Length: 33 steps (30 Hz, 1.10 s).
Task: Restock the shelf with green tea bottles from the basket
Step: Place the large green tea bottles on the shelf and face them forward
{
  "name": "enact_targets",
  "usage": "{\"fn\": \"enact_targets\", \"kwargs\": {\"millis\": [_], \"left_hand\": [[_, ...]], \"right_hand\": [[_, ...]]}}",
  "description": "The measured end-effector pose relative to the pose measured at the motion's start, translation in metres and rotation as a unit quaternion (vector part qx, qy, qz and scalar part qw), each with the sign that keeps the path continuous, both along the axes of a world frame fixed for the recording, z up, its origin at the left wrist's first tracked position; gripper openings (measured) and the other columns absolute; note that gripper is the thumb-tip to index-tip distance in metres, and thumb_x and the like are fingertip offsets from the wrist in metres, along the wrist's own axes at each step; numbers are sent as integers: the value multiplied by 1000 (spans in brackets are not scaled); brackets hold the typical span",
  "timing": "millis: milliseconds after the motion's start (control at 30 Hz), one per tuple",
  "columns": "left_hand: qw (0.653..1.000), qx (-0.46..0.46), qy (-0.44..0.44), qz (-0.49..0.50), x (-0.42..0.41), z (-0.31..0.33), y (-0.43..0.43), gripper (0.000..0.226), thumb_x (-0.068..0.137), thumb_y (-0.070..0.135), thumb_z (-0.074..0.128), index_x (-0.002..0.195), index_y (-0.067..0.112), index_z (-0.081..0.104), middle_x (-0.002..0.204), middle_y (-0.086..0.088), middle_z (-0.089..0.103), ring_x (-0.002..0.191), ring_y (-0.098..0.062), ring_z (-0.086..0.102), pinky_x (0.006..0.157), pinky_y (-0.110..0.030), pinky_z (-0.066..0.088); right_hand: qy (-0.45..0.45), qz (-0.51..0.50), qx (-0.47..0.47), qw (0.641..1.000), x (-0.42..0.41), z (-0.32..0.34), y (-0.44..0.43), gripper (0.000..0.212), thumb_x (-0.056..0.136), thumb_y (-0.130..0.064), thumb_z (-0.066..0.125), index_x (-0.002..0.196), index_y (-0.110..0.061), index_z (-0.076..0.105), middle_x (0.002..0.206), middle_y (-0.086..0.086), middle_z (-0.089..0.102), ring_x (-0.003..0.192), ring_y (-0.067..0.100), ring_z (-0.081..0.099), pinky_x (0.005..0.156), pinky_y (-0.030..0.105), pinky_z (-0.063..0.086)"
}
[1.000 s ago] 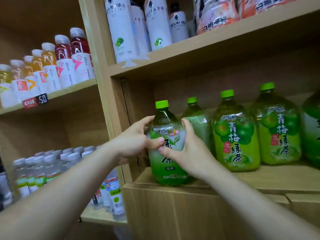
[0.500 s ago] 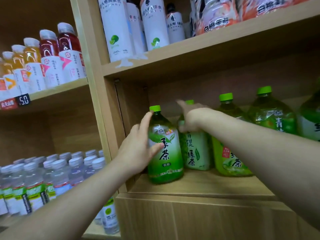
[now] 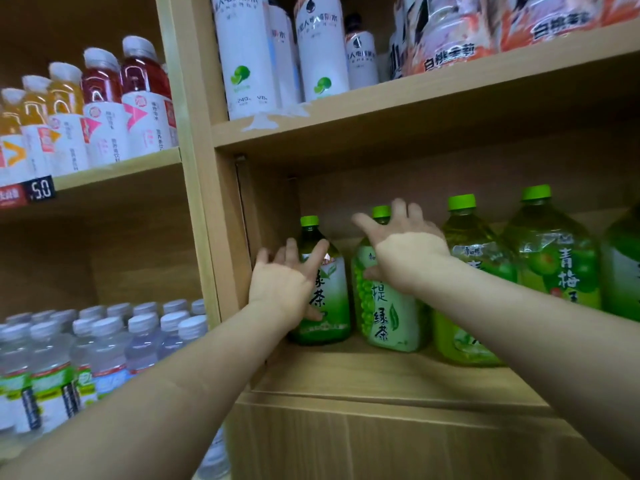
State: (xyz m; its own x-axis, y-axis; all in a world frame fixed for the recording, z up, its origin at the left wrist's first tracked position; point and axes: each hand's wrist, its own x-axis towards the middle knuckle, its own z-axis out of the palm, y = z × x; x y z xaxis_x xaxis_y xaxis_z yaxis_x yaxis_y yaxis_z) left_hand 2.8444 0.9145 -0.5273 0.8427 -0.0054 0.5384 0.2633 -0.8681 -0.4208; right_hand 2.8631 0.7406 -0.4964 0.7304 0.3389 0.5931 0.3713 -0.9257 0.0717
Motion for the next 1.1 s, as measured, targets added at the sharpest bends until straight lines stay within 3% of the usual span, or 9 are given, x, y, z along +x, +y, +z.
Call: {"fn": "enact_targets", "kwargs": {"millis": [267, 400, 467, 567, 700, 767, 833, 967, 1100], "left_hand": [[1000, 7, -8, 21, 38, -8, 1, 111, 78, 54, 66, 149, 20, -12, 154, -26, 14, 139, -39, 23, 105, -46, 32], [999, 8, -31, 8, 56, -7, 5, 107, 78, 48, 69, 149, 22, -6, 152, -25, 24, 133, -39, 37, 99, -45, 38], [999, -28, -39, -18, 64, -8, 5, 106, 74, 44, 74, 149, 25, 1, 151, -24, 29, 126, -38, 45, 92, -45, 45], [982, -163, -42, -82, 73, -7, 4, 97, 77, 32, 75, 148, 32, 10, 154, -20, 24, 119, -39, 52, 88, -46, 50], [856, -453, -121, -219, 82, -11, 4, 88, 69, 25, 83, 142, 26, 34, 147, -11, 36, 128, -30, 45, 104, -37, 42], [802, -499, -203, -257, 81, -16, 0, 76, 72, 18, 81, 138, 23, 44, 134, -9, 46, 121, -26, 50, 101, -30, 41], [771, -529, -214, -284, 80, -22, -5, 67, 77, 15, 77, 137, 24, 47, 112, -7, 55, 99, -22, 60, 89, -29, 49], [705, -627, -67, -326, 87, -27, -3, 77, 82, 12, 72, 144, 35, 32, 78, -10, 68, 64, -21, 63, 55, -25, 54], [683, -646, -75, -332, 94, -28, 1, 73, 84, 4, 67, 142, 35, 36, 78, -9, 69, 61, -16, 64, 53, -23, 53]], "right_hand": [[22, -62, -77, 995, 2, -11, 4, 77, 84, -52, 62, 146, -34, 20, 146, 29, 27, 130, 42, 38, 106, 52, 27], [59, -63, -86, 993, 2, -1, 5, 83, 79, -52, 69, 144, -29, 22, 141, 26, 33, 121, 40, 49, 86, 43, 42], [62, -61, -83, 993, 5, 0, 2, 85, 77, -53, 70, 143, -28, 21, 138, 23, 38, 116, 37, 53, 80, 40, 40], [42, -56, -87, 994, 11, -3, -3, 92, 75, -57, 69, 144, -30, 15, 142, 23, 39, 116, 37, 55, 95, 44, 37], [12, -38, -74, 996, 15, -6, -6, 103, 71, -59, 71, 146, -33, 5, 144, 23, 37, 123, 38, 48, 100, 47, 34], [-11, -24, -57, 998, 15, -9, -6, 104, 69, -57, 74, 145, -34, 7, 139, 22, 37, 126, 38, 41, 98, 45, 36], [-27, -11, -40, 999, 15, -10, -7, 103, 67, -55, 77, 144, -35, 11, 136, 19, 34, 126, 35, 37, 95, 42, 40], [2, -16, -53, 998, 12, -2, -7, 83, 74, -41, 78, 138, -31, 27, 133, 17, 33, 122, 35, 41, 78, 40, 42], [29, -31, -85, 995, 16, 9, -8, 69, 82, -11, 71, 138, -27, 36, 136, 19, 37, 114, 40, 55, 68, 38, 40]]}}
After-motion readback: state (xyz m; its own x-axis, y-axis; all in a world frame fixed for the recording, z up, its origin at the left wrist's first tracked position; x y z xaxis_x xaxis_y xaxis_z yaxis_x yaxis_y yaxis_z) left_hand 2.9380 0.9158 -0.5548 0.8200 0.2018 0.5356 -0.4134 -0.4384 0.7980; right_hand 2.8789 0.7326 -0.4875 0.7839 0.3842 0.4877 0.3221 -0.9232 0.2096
